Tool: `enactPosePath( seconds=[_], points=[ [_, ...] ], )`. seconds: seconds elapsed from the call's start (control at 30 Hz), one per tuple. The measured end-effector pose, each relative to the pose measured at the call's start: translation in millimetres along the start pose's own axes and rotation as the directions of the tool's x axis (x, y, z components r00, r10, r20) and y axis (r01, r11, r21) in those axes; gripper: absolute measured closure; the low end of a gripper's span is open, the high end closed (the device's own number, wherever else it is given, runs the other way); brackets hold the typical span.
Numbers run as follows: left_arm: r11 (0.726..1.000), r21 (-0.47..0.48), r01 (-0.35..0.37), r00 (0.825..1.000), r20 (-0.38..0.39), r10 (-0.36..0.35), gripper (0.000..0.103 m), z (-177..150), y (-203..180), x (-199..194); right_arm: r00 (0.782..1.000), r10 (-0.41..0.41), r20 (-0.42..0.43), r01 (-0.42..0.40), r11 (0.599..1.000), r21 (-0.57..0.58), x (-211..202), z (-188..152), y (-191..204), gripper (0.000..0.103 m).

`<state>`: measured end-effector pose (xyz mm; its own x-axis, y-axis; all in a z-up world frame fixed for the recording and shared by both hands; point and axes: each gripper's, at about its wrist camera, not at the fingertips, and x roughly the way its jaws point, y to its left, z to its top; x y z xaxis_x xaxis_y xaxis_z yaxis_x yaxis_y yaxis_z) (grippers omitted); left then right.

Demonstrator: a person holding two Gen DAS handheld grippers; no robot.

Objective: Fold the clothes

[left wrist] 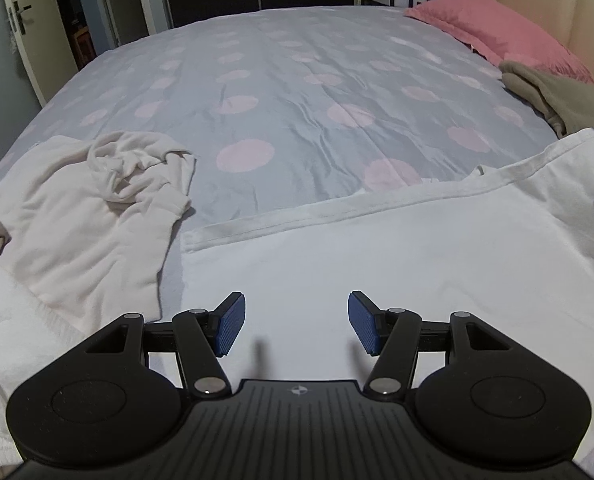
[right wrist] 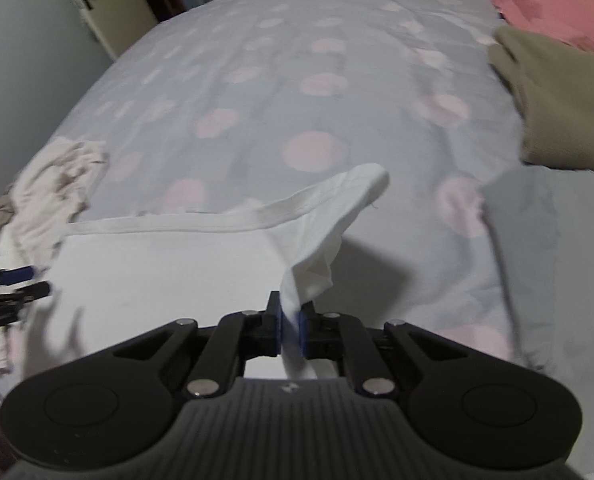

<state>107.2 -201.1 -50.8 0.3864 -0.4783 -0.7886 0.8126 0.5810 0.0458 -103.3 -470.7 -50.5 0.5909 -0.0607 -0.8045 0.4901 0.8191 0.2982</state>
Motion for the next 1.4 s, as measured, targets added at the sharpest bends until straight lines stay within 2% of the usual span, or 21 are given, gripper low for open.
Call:
enactPosePath(
  seconds=[0.23,0.33,0.5,0.67,0.87,1.1,1.23,1.4],
  points=[
    [1.000,-0.016,0.014,0.999,0.046,-0.013,0.048,-6,13,-20,0.987,0.159,-0.004,-0.158,0.985,0.070,-15,10,53,0.094],
    [0.999,-0.036,0.019,0.998,0.061,-0.017,0.048,-10,22,-27,0.980,0.199,-0.018,-0.197,0.978,0.074,-16,14,78,0.094],
    [0.997,-0.073,0.032,0.996,0.085,-0.025,0.048,-18,40,-39,0.960,0.278,-0.039,-0.273,0.957,0.095,-3,23,125,0.094],
    [0.994,-0.109,0.026,0.995,0.095,-0.015,0.048,-26,60,-47,0.946,0.320,-0.044,-0.317,0.946,0.075,13,33,177,0.094],
    [0.989,-0.146,0.012,0.996,0.086,0.000,0.048,-36,81,-49,0.920,0.382,-0.084,-0.377,0.924,0.069,46,39,232,0.094],
    [0.988,-0.155,-0.006,0.998,0.065,0.016,0.048,-41,94,-48,0.907,0.393,-0.151,-0.390,0.919,0.050,106,32,285,0.094],
    [0.988,-0.151,-0.018,0.999,0.034,0.024,0.048,-45,99,-41,0.927,0.332,-0.173,-0.339,0.941,-0.012,138,26,306,0.094],
    [0.988,-0.148,-0.029,1.000,-0.005,0.028,0.048,-48,102,-30,0.933,0.292,-0.213,-0.305,0.952,-0.035,166,17,314,0.094]
  ],
)
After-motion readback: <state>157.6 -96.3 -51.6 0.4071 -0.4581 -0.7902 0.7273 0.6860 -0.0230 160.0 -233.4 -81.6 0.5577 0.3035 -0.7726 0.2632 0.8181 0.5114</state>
